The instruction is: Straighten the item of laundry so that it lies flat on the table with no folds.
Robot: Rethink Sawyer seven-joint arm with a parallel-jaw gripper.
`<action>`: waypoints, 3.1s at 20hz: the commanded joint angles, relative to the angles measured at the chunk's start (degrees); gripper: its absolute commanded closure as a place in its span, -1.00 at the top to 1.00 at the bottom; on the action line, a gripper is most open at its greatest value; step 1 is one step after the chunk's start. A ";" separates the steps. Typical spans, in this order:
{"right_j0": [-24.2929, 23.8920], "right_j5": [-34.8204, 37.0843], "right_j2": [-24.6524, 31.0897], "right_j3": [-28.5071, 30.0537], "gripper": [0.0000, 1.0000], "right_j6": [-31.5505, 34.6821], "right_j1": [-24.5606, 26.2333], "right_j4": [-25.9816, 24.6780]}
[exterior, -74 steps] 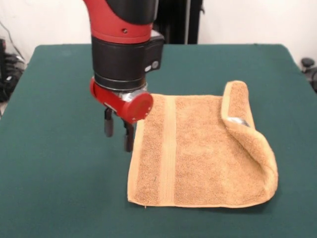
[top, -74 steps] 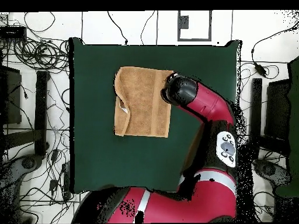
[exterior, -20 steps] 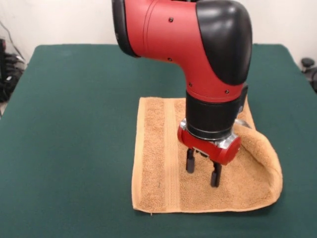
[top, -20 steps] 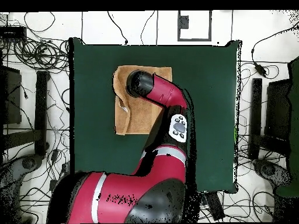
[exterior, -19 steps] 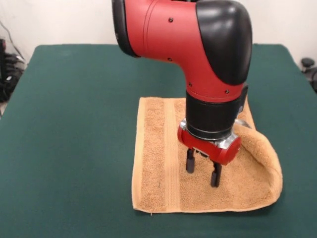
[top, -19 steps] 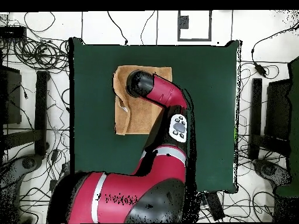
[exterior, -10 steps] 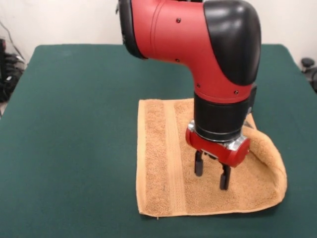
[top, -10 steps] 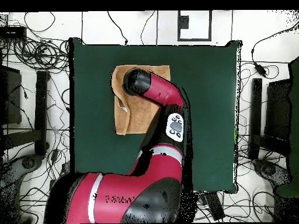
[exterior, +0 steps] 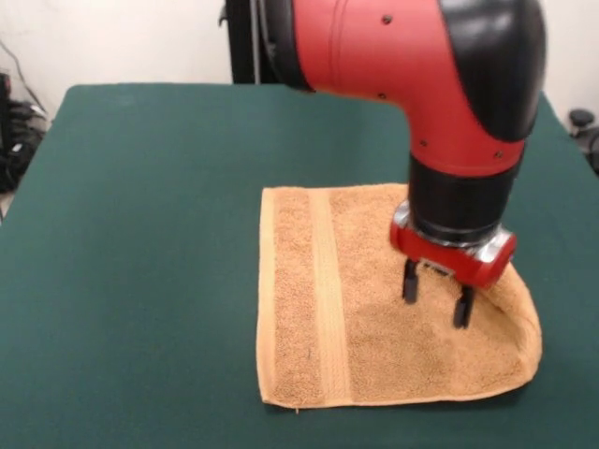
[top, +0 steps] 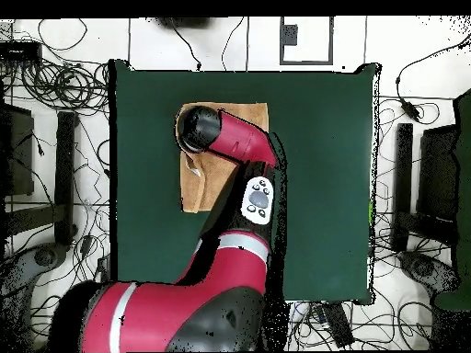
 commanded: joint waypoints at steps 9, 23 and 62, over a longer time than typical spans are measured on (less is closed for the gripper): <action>1.24 7.27 0.93 -1.53 1.00 17.37 0.08 1.87; -0.48 7.04 2.68 -6.49 1.00 16.74 5.52 3.11; 0.92 2.94 14.72 11.69 1.00 22.15 1.65 21.34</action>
